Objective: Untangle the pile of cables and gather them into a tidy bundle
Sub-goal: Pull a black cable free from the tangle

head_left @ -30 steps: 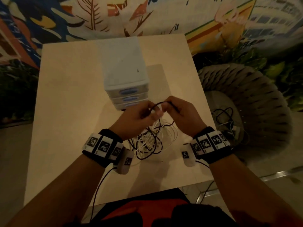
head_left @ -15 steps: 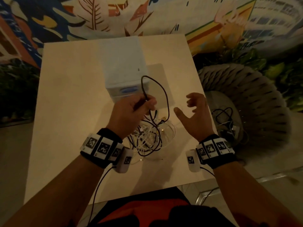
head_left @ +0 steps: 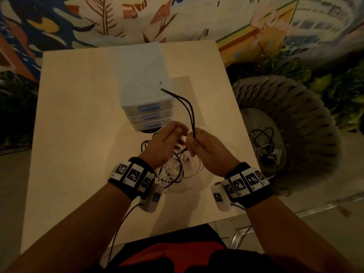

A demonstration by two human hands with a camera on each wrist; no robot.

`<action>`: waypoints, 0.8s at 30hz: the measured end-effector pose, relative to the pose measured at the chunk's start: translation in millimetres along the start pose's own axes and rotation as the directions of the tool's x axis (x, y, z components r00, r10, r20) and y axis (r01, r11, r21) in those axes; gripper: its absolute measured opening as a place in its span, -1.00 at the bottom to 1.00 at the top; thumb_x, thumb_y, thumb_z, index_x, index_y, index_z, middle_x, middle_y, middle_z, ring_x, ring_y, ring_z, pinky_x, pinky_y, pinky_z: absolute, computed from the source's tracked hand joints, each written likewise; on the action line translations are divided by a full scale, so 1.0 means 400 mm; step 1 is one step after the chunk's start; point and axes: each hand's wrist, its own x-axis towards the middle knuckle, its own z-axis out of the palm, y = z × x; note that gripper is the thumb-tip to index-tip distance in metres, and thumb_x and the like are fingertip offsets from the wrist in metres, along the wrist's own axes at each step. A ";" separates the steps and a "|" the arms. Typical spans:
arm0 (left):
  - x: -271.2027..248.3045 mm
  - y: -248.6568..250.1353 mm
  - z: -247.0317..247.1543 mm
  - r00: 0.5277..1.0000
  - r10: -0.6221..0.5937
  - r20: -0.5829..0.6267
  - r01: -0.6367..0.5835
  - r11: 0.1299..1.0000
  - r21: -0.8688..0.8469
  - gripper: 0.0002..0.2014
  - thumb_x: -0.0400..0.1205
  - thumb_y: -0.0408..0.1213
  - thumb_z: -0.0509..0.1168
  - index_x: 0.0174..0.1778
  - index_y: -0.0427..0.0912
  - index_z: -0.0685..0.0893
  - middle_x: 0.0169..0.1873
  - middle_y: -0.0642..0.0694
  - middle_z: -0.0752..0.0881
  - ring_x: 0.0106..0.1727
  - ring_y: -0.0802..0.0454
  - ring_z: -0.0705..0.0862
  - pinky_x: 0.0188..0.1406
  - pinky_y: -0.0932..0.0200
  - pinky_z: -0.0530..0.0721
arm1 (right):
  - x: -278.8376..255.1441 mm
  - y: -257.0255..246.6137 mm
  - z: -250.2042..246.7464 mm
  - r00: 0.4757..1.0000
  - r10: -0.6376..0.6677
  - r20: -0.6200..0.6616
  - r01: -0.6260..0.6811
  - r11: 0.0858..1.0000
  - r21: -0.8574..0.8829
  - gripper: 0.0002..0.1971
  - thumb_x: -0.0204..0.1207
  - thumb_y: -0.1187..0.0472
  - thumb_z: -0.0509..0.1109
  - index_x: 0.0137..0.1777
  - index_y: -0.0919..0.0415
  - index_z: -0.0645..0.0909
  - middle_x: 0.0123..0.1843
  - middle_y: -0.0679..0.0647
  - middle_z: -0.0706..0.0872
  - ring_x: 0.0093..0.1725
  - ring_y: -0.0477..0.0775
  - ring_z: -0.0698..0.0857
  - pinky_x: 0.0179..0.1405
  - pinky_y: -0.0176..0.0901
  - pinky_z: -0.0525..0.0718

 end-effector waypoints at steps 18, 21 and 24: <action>0.031 -0.091 0.031 0.955 -0.125 0.268 -0.139 0.611 0.779 -0.72 0.75 0.10 0.21 0.32 0.18 0.68 -0.07 0.09 0.51 -0.08 0.07 0.52 -0.08 0.15 0.42 | 0.005 0.059 -0.109 0.958 0.151 -0.242 -0.036 0.906 0.422 -0.69 0.58 0.57 0.23 -0.16 0.13 0.33 -0.27 -0.02 0.41 -0.44 0.12 0.62 -0.28 0.07 0.75; 0.039 -0.108 0.042 0.954 -0.156 0.257 -0.128 0.563 0.816 -0.68 0.82 0.02 0.08 0.32 0.08 0.69 -0.07 0.02 0.53 0.03 -0.07 0.63 -0.07 0.11 0.42 | 0.008 0.049 -0.104 0.984 0.180 -0.011 -0.137 0.784 0.606 -0.68 0.49 0.63 0.15 -0.18 0.17 0.30 -0.32 0.06 0.32 -0.52 -0.04 0.41 -0.55 -0.07 0.67; 0.041 -0.121 0.025 0.962 -0.182 0.204 -0.081 0.525 0.847 -0.66 0.83 -0.02 0.03 0.26 -0.06 0.65 0.03 -0.08 0.62 0.05 -0.15 0.66 -0.03 0.01 0.55 | 0.011 0.063 -0.122 0.977 0.210 0.047 -0.200 0.805 0.558 -0.73 0.39 0.56 0.14 -0.19 0.14 0.31 -0.35 0.09 0.27 -0.56 -0.02 0.32 -0.66 -0.21 0.45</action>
